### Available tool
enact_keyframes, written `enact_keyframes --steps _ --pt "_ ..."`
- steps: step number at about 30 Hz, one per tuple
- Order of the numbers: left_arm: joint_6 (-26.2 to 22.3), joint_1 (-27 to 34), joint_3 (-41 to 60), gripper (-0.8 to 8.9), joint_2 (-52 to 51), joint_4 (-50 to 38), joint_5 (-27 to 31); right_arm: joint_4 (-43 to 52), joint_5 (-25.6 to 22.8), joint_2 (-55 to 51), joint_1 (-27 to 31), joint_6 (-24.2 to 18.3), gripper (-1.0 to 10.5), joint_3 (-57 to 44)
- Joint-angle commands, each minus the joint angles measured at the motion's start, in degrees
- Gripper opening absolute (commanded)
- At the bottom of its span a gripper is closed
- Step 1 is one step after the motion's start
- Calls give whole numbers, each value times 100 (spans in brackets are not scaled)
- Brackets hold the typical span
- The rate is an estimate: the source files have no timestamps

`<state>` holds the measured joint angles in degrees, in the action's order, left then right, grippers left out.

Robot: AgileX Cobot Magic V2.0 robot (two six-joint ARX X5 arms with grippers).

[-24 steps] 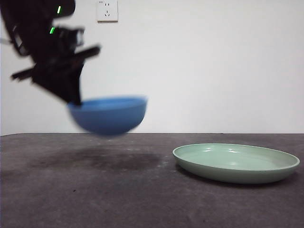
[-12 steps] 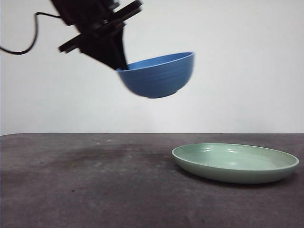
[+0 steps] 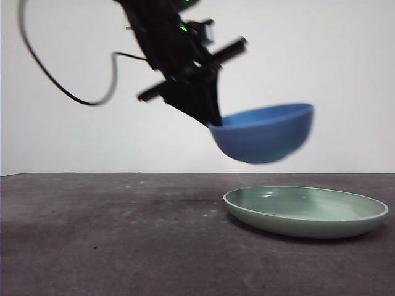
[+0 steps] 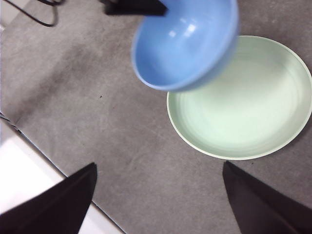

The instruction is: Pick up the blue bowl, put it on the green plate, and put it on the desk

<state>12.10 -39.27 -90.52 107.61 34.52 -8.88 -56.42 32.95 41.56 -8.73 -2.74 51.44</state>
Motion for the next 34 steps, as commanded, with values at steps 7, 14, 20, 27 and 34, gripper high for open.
enact_keyframes --steps 7,14,20,27,34 --pt "109 -297 -1025 10 1246 79 9 -74 2 -22 -26 61 415 107" --pt "105 -361 -1139 10 1622 68 11 -103 -11 -92 -24 81 415 107" --pt "77 -369 -1139 9 1720 262 11 -105 -39 -92 -24 81 415 107" --pt "63 -417 -1213 165 1714 238 7 -107 -42 -92 -24 79 415 107" --pt "59 -417 -1526 196 1707 529 9 -107 -46 -92 -24 79 415 107"
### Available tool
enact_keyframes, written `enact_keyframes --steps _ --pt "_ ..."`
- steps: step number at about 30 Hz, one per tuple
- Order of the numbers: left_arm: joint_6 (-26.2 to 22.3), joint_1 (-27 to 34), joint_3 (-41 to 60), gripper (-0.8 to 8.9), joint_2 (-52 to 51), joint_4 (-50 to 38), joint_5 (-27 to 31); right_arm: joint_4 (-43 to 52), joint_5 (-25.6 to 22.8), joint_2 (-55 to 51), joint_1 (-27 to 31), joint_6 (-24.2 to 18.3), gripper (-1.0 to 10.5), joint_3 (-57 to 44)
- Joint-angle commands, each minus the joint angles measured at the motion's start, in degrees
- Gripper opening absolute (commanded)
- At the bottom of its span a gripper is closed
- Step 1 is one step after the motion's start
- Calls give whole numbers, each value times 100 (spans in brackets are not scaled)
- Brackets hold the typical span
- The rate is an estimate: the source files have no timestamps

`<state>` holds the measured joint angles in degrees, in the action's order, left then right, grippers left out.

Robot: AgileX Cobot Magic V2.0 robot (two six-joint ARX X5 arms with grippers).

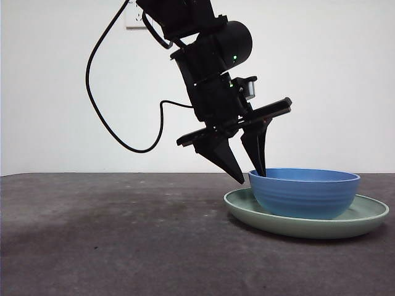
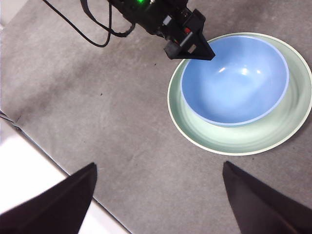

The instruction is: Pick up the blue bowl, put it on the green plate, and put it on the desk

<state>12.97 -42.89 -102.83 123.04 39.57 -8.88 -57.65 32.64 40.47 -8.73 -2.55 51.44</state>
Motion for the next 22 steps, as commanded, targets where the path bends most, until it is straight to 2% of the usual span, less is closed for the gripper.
enact_keyframes --steps 1,10,17,22 --pt "-28 -44 -348 196 133 57 9 15 -26 17 -24 59 415 107" --pt "-199 195 -452 196 -785 162 9 13 -160 17 -24 59 415 107" --pt "-332 654 -446 196 -2000 201 9 13 -160 17 -24 59 415 107" --pt "-551 1036 -306 196 -2804 553 9 15 -160 17 -24 59 415 107"
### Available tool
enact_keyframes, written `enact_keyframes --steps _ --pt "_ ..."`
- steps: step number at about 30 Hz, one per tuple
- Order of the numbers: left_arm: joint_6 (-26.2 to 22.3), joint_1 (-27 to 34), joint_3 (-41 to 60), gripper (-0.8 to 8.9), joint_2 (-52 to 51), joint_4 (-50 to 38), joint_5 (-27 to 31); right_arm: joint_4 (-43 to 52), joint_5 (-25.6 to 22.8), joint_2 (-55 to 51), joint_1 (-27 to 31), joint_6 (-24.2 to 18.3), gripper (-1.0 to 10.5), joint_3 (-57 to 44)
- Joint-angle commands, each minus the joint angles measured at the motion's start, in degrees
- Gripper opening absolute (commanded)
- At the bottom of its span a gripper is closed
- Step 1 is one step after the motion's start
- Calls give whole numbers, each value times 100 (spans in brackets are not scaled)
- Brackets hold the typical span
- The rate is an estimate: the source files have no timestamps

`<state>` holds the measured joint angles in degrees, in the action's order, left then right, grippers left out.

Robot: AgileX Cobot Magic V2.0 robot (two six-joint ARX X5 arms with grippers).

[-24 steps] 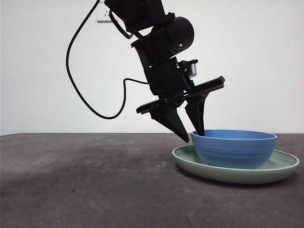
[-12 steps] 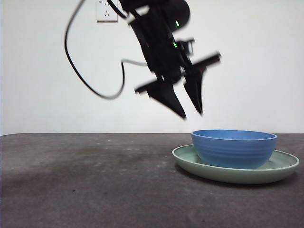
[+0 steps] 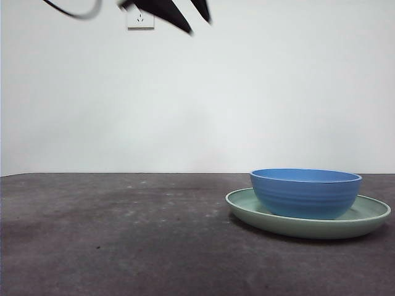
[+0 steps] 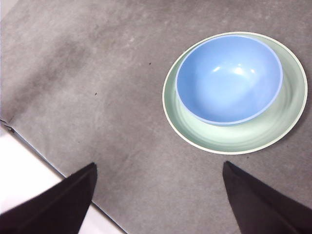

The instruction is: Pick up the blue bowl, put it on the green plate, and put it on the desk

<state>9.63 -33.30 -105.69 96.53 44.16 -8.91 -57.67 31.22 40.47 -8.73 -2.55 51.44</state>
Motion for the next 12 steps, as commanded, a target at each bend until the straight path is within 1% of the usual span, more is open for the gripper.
enact_keyframes --steps 1,6,12 --pt "-286 157 68 196 -330 164 9 17 -17 17 -24 59 415 107" --pt "-490 424 992 195 -1316 127 -70 17 -17 20 -24 59 415 107" --pt "-798 599 2603 195 -2564 -7 -883 17 -17 17 -24 59 415 107"
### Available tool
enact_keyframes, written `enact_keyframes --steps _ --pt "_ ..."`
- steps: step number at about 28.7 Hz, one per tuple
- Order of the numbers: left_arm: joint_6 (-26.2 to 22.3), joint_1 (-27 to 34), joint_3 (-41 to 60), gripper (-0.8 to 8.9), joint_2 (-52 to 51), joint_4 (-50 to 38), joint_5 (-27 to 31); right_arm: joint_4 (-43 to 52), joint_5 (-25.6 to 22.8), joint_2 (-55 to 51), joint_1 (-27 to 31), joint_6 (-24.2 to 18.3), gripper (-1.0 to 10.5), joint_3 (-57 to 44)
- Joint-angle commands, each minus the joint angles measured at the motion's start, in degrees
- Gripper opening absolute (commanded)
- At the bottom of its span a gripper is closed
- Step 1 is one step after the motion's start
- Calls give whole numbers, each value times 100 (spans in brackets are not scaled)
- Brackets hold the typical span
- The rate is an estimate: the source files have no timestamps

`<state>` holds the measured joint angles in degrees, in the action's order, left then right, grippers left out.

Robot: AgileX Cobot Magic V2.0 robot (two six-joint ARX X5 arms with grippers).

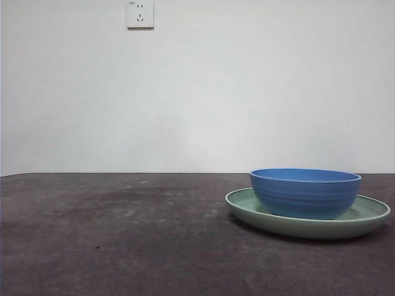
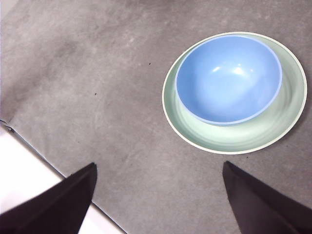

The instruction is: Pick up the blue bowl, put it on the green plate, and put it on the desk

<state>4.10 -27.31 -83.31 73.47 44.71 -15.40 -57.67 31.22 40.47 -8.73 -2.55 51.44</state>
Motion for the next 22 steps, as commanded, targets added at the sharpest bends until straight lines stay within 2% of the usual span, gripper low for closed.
enact_keyframes --steps 1,6,12,22 --pt "-286 -2 640 195 -466 -63 -299 17 -20 20 -24 59 415 107" --pt "-439 -2 1731 195 -1290 -63 -809 13 -17 22 -24 61 415 107" --pt "-564 -4 2614 193 -2026 -4 -1768 -7 -17 24 -24 63 415 107" --pt "-649 -9 2717 191 -2159 201 -1786 -15 -15 24 -24 107 415 107"
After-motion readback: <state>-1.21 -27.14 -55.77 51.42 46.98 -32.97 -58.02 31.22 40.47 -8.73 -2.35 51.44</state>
